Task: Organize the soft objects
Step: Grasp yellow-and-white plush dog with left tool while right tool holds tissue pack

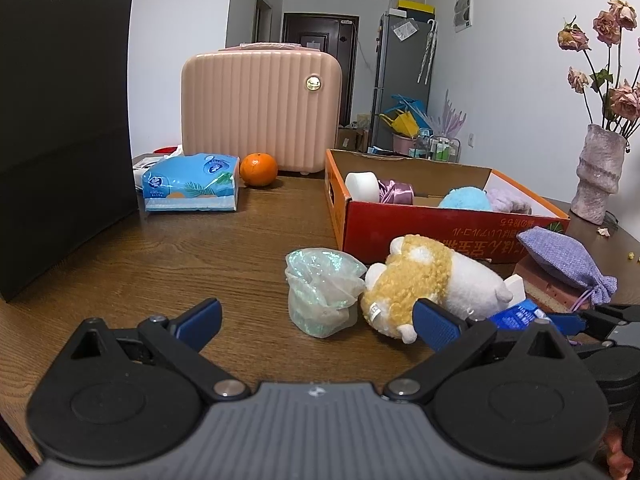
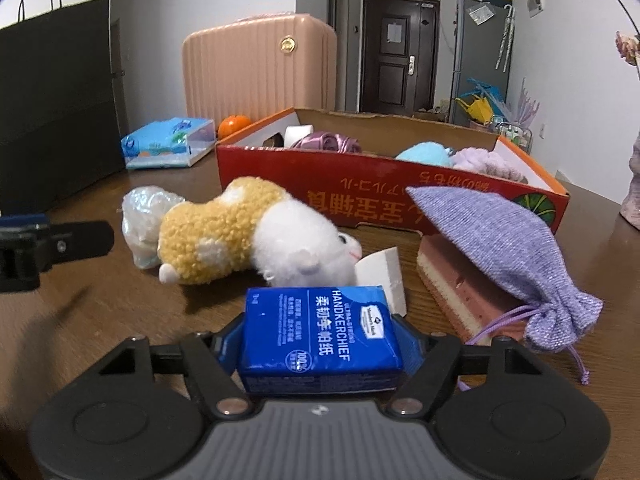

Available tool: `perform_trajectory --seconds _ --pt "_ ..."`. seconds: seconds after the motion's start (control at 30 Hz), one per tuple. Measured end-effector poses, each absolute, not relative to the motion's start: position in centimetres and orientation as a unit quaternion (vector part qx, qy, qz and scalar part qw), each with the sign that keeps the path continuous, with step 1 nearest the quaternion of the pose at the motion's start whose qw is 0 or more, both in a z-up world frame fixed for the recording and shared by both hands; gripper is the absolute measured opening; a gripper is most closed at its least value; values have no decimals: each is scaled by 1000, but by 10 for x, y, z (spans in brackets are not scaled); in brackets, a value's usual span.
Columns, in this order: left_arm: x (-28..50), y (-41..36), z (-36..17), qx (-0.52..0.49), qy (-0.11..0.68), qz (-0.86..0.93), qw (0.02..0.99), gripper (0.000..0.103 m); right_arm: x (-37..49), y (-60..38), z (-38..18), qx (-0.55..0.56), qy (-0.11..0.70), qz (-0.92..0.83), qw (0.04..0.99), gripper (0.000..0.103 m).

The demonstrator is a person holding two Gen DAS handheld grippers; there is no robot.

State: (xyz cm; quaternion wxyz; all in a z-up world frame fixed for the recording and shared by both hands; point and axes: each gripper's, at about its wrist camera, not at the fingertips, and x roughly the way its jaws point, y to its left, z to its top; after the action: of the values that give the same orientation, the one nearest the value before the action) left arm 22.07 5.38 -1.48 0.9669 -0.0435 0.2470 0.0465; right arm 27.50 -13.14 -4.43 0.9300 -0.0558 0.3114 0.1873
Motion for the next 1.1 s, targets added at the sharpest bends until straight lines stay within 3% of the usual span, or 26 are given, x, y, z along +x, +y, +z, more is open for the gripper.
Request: perform_trajectory --seconds 1.1 --pt "232 21 6 31 230 28 972 103 248 -199 0 28 184 111 976 72"
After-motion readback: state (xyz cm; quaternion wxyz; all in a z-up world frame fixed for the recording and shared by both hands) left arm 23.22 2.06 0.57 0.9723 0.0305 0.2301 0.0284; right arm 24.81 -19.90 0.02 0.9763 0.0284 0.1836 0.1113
